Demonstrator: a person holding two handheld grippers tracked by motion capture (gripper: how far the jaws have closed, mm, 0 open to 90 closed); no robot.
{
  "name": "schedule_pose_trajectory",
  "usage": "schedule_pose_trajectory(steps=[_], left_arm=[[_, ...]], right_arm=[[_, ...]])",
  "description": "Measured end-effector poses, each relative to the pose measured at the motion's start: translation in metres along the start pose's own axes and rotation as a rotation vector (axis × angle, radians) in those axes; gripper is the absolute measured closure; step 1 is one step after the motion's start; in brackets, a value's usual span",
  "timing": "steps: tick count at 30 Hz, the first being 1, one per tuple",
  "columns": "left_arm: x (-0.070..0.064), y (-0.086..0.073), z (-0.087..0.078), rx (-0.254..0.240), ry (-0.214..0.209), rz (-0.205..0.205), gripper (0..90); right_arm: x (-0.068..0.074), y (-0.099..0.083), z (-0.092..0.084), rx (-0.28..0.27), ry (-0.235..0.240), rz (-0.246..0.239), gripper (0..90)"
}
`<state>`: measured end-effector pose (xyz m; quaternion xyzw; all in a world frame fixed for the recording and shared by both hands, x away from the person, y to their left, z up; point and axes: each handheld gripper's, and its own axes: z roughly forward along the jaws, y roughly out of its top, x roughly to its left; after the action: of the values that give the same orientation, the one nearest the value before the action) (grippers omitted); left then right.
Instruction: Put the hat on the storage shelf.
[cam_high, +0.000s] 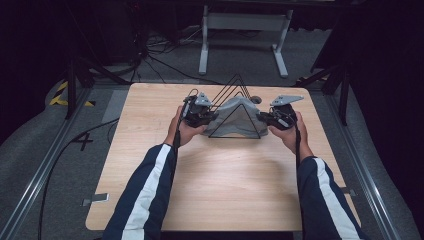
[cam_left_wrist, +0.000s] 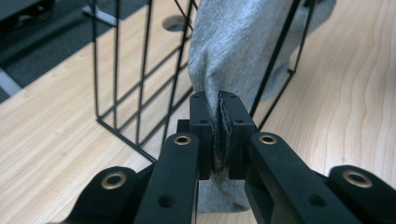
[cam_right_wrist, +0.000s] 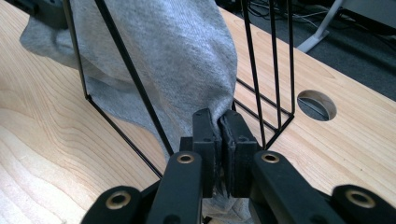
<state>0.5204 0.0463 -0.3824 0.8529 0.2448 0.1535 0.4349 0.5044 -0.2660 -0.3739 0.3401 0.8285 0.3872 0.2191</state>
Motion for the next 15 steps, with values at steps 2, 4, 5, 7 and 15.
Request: schedule_pose_trajectory(steps=[2, 4, 5, 7, 15], left_arm=[[0.0, 0.002, -0.007, -0.004, 0.006, 0.004, 82.2], [0.0, 0.003, -0.014, -0.008, 0.018, 0.016, 81.0], [0.0, 0.003, -0.017, -0.013, 0.017, 0.018, 81.2], [0.0, 0.004, -0.024, -0.013, 0.029, 0.03, 80.6], [-0.001, -0.005, -0.049, 0.012, 0.051, 0.065, 78.8]], right_arm=[[0.0, 0.001, -0.003, -0.006, -0.01, -0.002, 83.7], [-0.001, 0.002, -0.006, -0.008, -0.016, 0.002, 82.4], [-0.001, 0.002, -0.008, -0.011, -0.015, 0.01, 81.6], [-0.001, 0.002, -0.011, -0.011, -0.026, 0.014, 79.8], [-0.002, 0.002, -0.029, -0.011, -0.056, 0.007, 75.9]])
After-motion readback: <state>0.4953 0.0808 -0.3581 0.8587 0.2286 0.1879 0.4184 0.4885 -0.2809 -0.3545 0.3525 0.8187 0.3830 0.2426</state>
